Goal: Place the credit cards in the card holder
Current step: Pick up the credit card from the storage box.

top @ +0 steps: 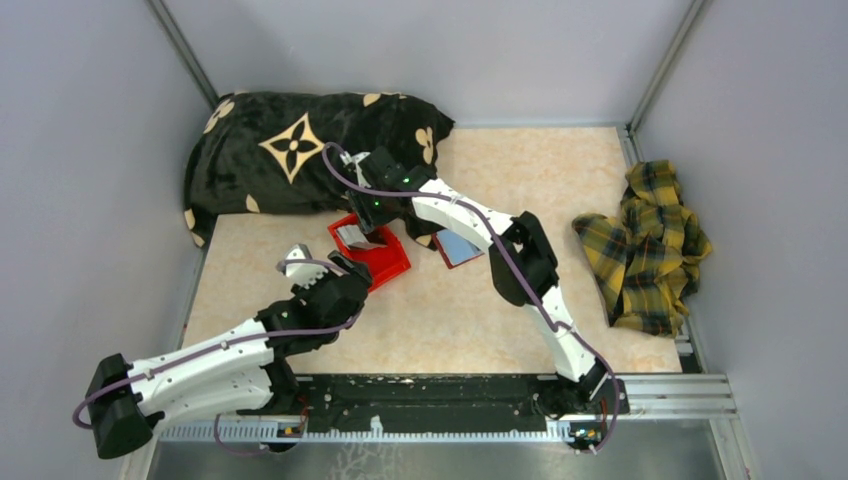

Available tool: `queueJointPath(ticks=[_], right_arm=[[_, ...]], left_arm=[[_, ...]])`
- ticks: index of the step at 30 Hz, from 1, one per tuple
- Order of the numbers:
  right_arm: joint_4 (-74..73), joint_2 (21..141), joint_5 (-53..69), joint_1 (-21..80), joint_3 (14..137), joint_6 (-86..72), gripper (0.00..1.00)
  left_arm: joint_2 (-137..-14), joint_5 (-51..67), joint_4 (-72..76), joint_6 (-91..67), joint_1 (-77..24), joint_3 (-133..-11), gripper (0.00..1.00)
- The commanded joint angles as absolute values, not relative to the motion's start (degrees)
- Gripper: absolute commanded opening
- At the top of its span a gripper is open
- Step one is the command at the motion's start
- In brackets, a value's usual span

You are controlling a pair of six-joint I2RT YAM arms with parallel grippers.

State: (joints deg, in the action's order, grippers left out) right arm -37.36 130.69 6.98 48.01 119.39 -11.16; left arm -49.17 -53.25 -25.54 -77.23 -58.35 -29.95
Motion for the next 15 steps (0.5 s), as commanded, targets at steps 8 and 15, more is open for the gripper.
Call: queueJointPath(ticks=[8,15], right_arm=[[-37.1,133.3,8.0,49.9,122.5,-12.4,0.48],[-36.2,134.9,10.5,50.3,123.0,-14.3,0.45]], left_arm=[[-48.9,-57.9,-27.4,-73.9,-58.1,-33.3,0.86],[-48.5,-58.5,-27.2,-72.5,-58.0,-33.5,0.86]])
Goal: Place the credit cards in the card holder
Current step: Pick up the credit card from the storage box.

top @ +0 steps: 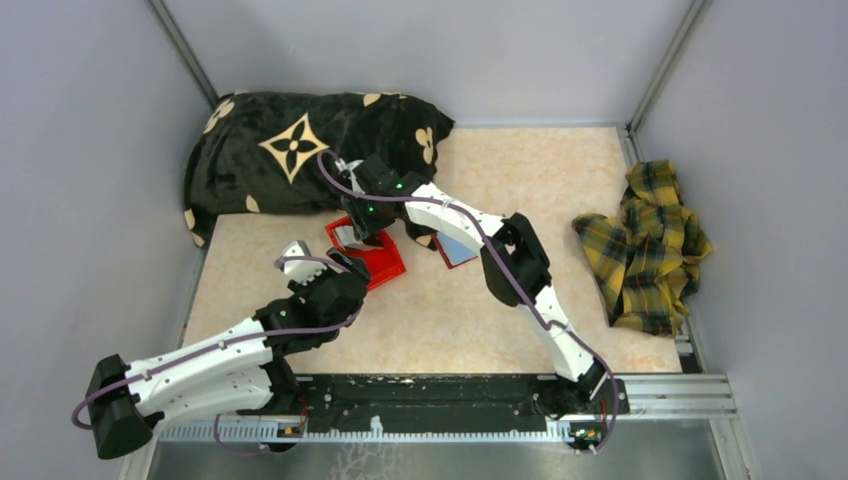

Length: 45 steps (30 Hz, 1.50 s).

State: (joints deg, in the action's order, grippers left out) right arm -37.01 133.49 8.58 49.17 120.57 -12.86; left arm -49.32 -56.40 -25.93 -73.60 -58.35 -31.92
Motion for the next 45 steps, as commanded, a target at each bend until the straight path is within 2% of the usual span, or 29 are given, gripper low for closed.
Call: queueJointPath(ticks=[1,6,10,31,42,45], right_arm=[[-36.1,135.1,10.9,50.3,123.1,-14.6,0.44],[-35.7,135.9,13.4,50.3,123.5,-16.2,0.40],[-34.7,135.8,15.3,50.3,123.5,-17.9,0.31],[-37.9,133.1,12.9,51.6,129.0,-21.2,0.17],[-43.9,131.2,0.0,53.1,129.2,-15.6,0.01],[-43.3,129.2,-4.0,53.4,126.7,-14.0,0.00]], left_arm=[[-48.6,-58.5,-27.0,-72.1,-58.0,-33.5,0.86],[-48.4,-58.7,-26.3,-70.4,-58.0,-33.6,0.86],[-48.3,-58.7,-26.1,-69.9,-57.9,-33.4,0.87],[-48.3,-56.6,-22.1,-64.5,-57.3,-33.6,0.88],[-48.3,-57.2,-21.5,-63.0,-57.2,-33.2,0.89],[-48.8,-58.1,-20.5,-61.4,-57.2,-33.5,0.89]])
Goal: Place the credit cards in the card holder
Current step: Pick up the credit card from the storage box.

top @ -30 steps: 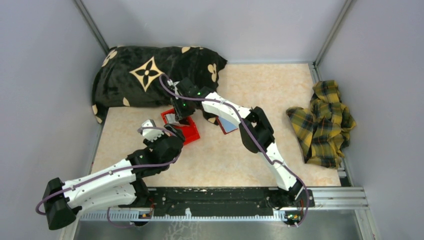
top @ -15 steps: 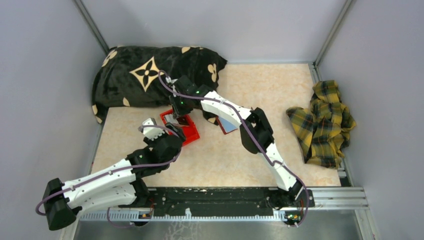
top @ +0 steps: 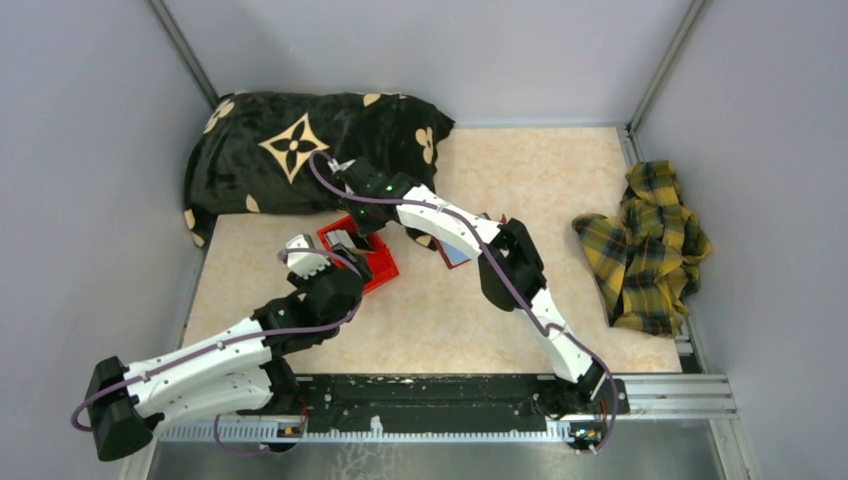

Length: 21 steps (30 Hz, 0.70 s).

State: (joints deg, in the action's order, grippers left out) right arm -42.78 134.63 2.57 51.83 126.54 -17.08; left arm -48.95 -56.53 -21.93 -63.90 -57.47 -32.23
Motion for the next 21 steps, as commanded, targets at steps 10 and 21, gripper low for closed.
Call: queueJointPath(ticks=[10,21], right_arm=[[-35.0,117.2,-12.1,54.0,114.1,-9.6,0.00],[-23.5,93.4,-9.4,54.0,89.3,-11.5,0.00]], left_arm=[[-53.1,-60.8,-19.1,-56.1,-57.1,-37.6,0.89],[-52.2,-56.3,-17.3,-58.9,-57.1,-40.2,0.90]])
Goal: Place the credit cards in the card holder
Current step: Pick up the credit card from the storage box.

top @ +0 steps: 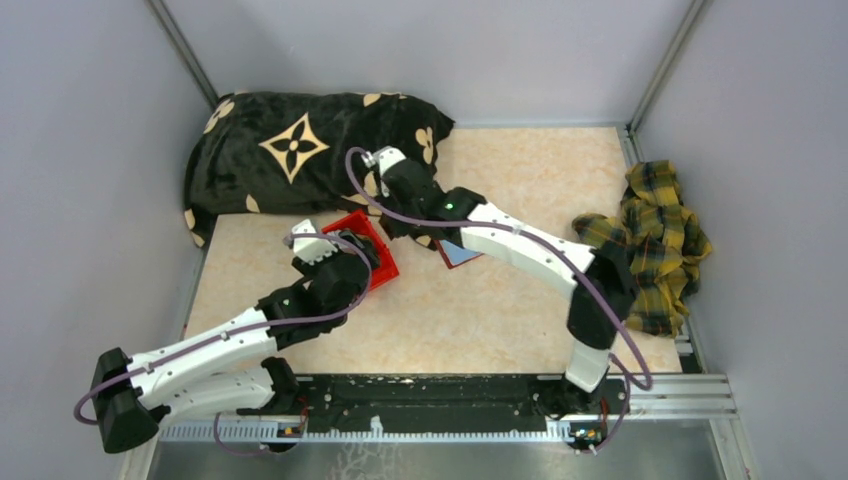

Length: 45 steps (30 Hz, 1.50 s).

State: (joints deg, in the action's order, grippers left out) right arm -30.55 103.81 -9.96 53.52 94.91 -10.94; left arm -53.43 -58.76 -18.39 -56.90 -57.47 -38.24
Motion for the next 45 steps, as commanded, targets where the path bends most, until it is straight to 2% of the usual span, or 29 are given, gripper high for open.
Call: queueJointPath(ticks=[1,8,20,27,33,38,45], right_arm=[[-22.8,90.7,-9.1,54.0,86.8,-11.8,0.00],[-16.4,72.5,-9.6,56.2,69.3,-12.8,0.00],[-10.7,57.5,-37.8,78.0,53.8,-4.2,0.00],[-4.8,55.4,-57.4,91.8,49.9,5.2,0.00],[5.8,57.7,-71.8,101.5,47.3,20.0,0.00],[14.6,60.9,-77.7,105.0,46.2,31.2,0.00],[21.8,64.7,-78.4,106.6,45.9,38.9,0.00]], left_arm=[[-51.9,-55.1,-17.5,-59.8,-57.1,-40.4,0.90],[-51.7,-45.4,-20.7,-68.9,-57.1,-44.8,0.90],[-53.8,-26.8,-23.6,-79.4,-56.5,-54.7,0.89],[-53.2,-18.3,-28.9,-80.9,-56.5,-59.6,0.89],[-51.7,-11.8,-29.7,-81.3,-56.5,-59.1,0.88],[-51.4,-8.2,-31.0,-81.0,-56.5,-59.4,0.88],[-51.3,-4.6,-31.1,-80.2,-56.5,-59.0,0.88]])
